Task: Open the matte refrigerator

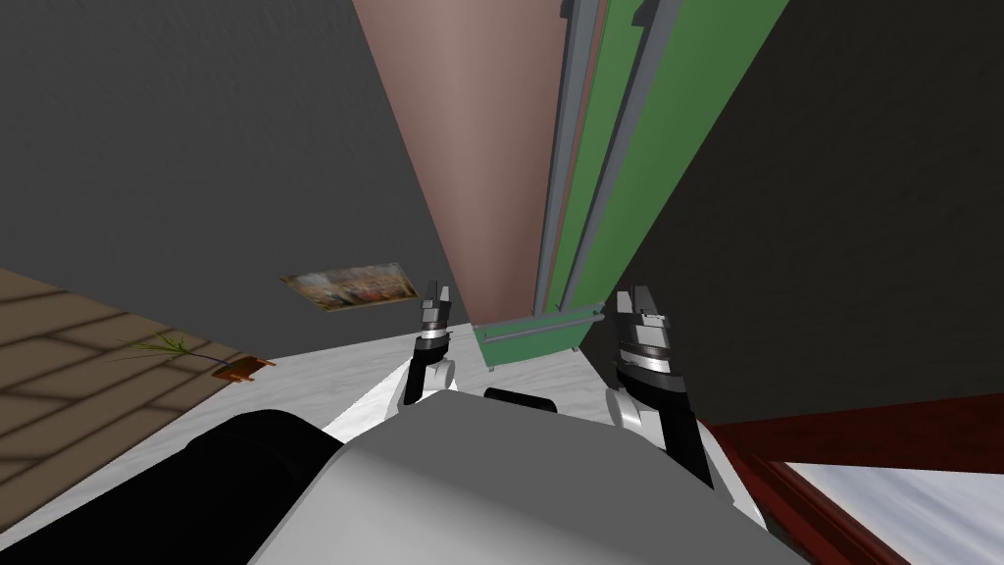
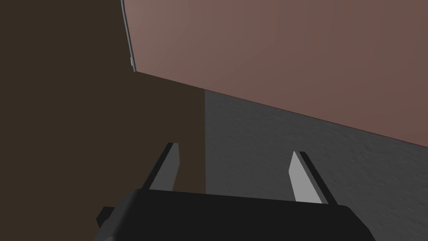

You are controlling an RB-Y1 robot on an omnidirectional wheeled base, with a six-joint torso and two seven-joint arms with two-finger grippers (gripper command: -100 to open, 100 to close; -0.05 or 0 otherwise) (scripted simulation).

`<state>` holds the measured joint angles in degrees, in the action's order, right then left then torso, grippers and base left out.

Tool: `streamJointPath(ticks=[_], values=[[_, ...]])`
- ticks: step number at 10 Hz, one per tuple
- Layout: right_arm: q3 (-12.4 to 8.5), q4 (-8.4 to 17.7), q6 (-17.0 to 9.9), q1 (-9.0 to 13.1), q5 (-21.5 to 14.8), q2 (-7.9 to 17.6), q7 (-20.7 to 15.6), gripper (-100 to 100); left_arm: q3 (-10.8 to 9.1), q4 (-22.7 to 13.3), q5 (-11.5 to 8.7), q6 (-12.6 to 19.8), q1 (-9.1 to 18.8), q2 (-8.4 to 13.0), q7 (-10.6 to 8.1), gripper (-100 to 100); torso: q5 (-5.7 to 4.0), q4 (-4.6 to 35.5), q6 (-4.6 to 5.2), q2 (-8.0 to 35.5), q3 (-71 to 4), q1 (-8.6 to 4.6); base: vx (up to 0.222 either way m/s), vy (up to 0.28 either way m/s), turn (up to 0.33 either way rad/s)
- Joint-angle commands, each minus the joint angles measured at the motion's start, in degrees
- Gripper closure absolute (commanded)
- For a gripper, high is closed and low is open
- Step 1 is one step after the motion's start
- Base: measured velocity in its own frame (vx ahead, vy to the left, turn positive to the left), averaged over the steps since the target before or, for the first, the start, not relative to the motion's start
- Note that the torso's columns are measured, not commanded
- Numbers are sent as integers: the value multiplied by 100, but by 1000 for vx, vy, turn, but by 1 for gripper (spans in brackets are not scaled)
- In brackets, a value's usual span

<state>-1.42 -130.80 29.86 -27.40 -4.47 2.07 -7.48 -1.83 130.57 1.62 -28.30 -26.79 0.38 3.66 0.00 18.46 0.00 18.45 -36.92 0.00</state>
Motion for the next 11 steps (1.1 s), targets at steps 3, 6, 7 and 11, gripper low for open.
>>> streamJointPath(ticks=[3,6,7,11], values=[[0,0,0,0,0,0,0,0,0,0,0,0,0,0,0,0,0,1269,0,1271,-2535,0,0,0,0],[-18,108,-12,34,-132,273,-156,-100,0,-2,0,0,0,0,0,0,1,2303,0,2308,-4622,3,6,9,12],[-37,216,-24,68,-269,432,-318,-100,0,-2,0,0,-1,0,0,0,1,2359,0,2361,-4735,4,19,29,32],[-90,499,-54,159,-651,706,-771,-100,0,-2,0,0,-1,0,0,0,0,2383,0,2384,-4764,-1,25,34,29]])
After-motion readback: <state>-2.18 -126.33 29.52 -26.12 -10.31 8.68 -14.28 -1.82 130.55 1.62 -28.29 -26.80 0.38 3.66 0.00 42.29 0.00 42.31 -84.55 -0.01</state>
